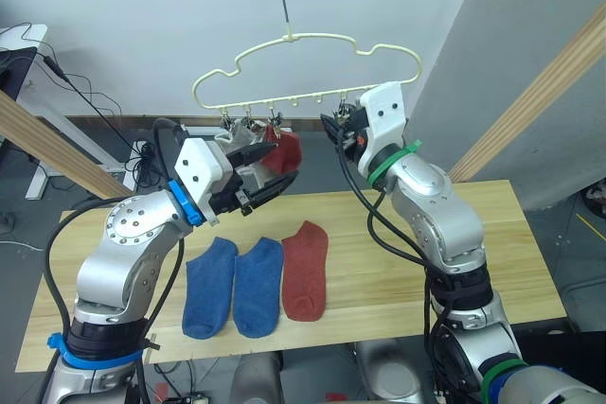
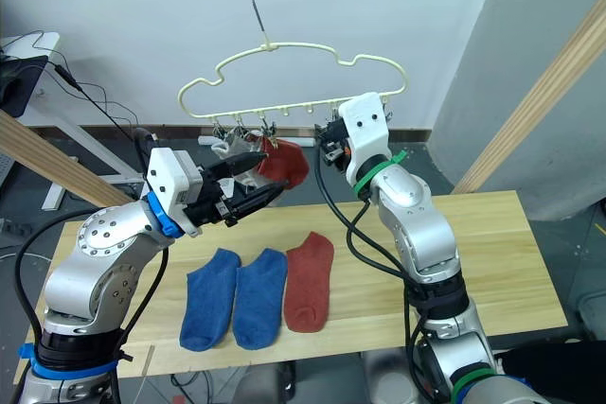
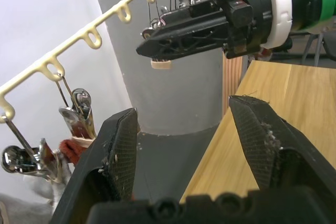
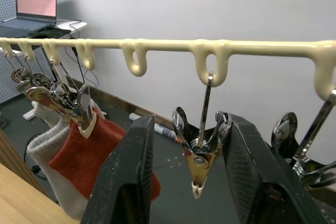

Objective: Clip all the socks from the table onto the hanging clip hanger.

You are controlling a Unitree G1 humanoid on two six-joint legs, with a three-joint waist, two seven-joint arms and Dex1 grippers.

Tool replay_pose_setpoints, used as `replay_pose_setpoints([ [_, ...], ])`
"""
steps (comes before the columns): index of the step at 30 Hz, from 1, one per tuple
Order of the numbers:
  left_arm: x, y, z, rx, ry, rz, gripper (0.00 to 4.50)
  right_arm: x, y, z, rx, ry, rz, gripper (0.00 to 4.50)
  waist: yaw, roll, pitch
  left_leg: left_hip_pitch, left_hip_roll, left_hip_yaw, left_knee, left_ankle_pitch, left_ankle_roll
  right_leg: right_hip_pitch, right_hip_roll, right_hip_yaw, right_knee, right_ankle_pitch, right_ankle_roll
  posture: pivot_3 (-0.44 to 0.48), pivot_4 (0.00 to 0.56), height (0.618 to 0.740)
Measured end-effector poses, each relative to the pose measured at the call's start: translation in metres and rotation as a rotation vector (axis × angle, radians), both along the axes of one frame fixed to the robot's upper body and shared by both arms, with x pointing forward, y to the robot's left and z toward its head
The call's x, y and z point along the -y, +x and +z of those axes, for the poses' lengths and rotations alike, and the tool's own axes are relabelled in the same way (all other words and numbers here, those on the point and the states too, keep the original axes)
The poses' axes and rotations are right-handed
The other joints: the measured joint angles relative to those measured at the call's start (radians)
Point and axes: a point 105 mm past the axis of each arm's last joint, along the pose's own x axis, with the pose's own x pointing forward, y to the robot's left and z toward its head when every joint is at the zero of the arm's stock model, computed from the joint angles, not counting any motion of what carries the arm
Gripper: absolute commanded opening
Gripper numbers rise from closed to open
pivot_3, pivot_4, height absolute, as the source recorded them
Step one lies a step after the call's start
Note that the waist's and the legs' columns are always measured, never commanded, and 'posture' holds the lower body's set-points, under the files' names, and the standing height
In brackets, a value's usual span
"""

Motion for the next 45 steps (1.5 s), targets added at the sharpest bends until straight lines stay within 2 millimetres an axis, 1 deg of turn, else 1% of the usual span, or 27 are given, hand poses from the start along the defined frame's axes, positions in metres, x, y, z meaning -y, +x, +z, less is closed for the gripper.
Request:
replay_pose_setpoints([
  [6, 0.001, 0.0, -0.002, -0.003, 0.001, 0.002, 3.08, -0.003, 0.0, 0.006, 0.024, 0.009, 0.008, 1.92, 0.0, 0.0, 0.0, 0.0, 0.0, 0.0, 0.0, 0.0, 0.0, 0.0, 0.0, 0.0, 0.0, 0.0, 0.0, -0.211, 0.256, 0.74],
  [15, 0.003, 0.0, -0.003, -0.005, 0.005, -0.003, 3.08, -0.005, 0.001, 0.004, 0.01, 0.019, 0.011, 1.92, 0.0, 0.0, 0.0, 0.0, 0.0, 0.0, 0.0, 0.0, 0.0, 0.0, 0.0, 0.0, 0.0, 0.0, 0.0, -0.213, 0.255, 0.74],
  [18, 0.003, 0.0, -0.004, -0.005, 0.005, -0.003, 3.08, -0.003, 0.003, 0.005, 0.006, 0.03, 0.002, 1.34, 0.0, 0.0, 0.0, 0.0, 0.0, 0.0, 0.0, 0.0, 0.0, 0.0, 0.0, 0.0, 0.0, 0.0, 0.0, -0.212, 0.256, 0.74],
  [21, 0.002, 0.0, -0.004, -0.005, 0.005, 0.001, 3.08, 0.0, 0.005, 0.006, 0.005, 0.046, -0.014, 0.46, 0.0, 0.0, 0.0, 0.0, 0.0, 0.0, 0.0, 0.0, 0.0, 0.0, 0.0, 0.0, 0.001, 0.0, 0.0, -0.211, 0.256, 0.74],
  [23, 0.002, 0.0, -0.004, 0.007, 0.006, 0.004, 3.08, 0.001, 0.006, 0.007, 0.005, 0.054, -0.02, 0.07, 0.0, 0.0, 0.0, 0.0, 0.0, 0.0, 0.0, 0.0, 0.0, 0.0, 0.0, 0.0, 0.001, 0.0, 0.0, -0.211, 0.257, 0.74],
  [24, 0.002, 0.0, -0.004, 0.011, 0.005, 0.007, 3.08, 0.002, 0.007, 0.007, 0.005, 0.056, -0.022, 0.02, 0.0, 0.0, 0.0, 0.0, 0.0, 0.0, 0.0, 0.0, 0.0, 0.0, 0.0, 0.0, 0.001, 0.0, 0.0, -0.211, 0.257, 0.74],
  [28, 0.001, 0.0, -0.01, 0.004, 0.006, 0.029, 3.08, 0.001, 0.007, 0.008, 0.005, 0.063, -0.016, 0.02, 0.0, 0.0, 0.0, 0.0, 0.0, 0.0, 0.0, 0.0, 0.0, 0.0, 0.0, 0.0, 0.001, 0.0, 0.0, -0.211, 0.26, 0.74],
  [32, 0.004, -0.002, -0.029, -0.053, 0.034, 0.033, 3.08, 0.0, 0.008, 0.008, -0.002, 0.068, -0.009, 0.02, 0.0, 0.0, 0.0, 0.0, 0.0, 0.0, 0.0, 0.0, 0.0, 0.0, 0.0, 0.0, 0.001, 0.0, 0.0, -0.207, 0.268, 0.74],
  [35, 0.008, -0.003, -0.056, -0.142, 0.064, 0.033, 3.62, -0.001, 0.007, 0.008, -0.005, 0.072, 0.0, 0.02, 0.0, 0.0, 0.0, 0.0, 0.0, 0.0, 0.0, 0.0, 0.0, 0.0, 0.0, 0.0, 0.001, 0.0, 0.0, -0.21, 0.272, 0.74],
  [38, 0.015, 0.0, -0.083, -0.22, 0.087, 0.052, 4.48, -0.001, 0.007, 0.008, -0.006, 0.072, 0.009, 0.02, 0.0, 0.0, 0.0, 0.0, 0.0, 0.0, 0.0, 0.0, 0.0, 0.0, 0.0, 0.0, 0.001, 0.0, 0.0, -0.213, 0.279, 0.74],
  [40, 0.021, 0.006, -0.103, -0.262, 0.107, 0.084, 4.5, 0.0, 0.007, 0.007, -0.009, 0.063, 0.013, 0.02, 0.0, 0.001, -0.001, 0.0, 0.0, 0.0, 0.001, 0.0, 0.0, 0.0, 0.0, 0.0, 0.001, 0.0, 0.0, -0.22, 0.281, 0.74],
  [43, 0.034, 0.01, -0.133, -0.341, 0.119, 0.121, 4.5, 0.0, 0.007, 0.006, -0.012, 0.058, 0.018, 0.02, -0.001, 0.001, -0.001, 0.0, 0.0, 0.0, 0.001, 0.0, 0.0, 0.0, 0.0, 0.0, 0.001, 0.0, 0.0, -0.24, 0.284, 0.74],
  [45, 0.037, 0.013, -0.144, -0.367, 0.126, 0.159, 4.5, 0.001, 0.007, 0.005, -0.017, 0.051, 0.02, 0.02, -0.001, 0.001, -0.001, 0.0, 0.0, 0.0, 0.001, 0.0, 0.0, 0.0, 0.0, 0.0, 0.001, 0.0, 0.0, -0.24, 0.284, 0.74],
])
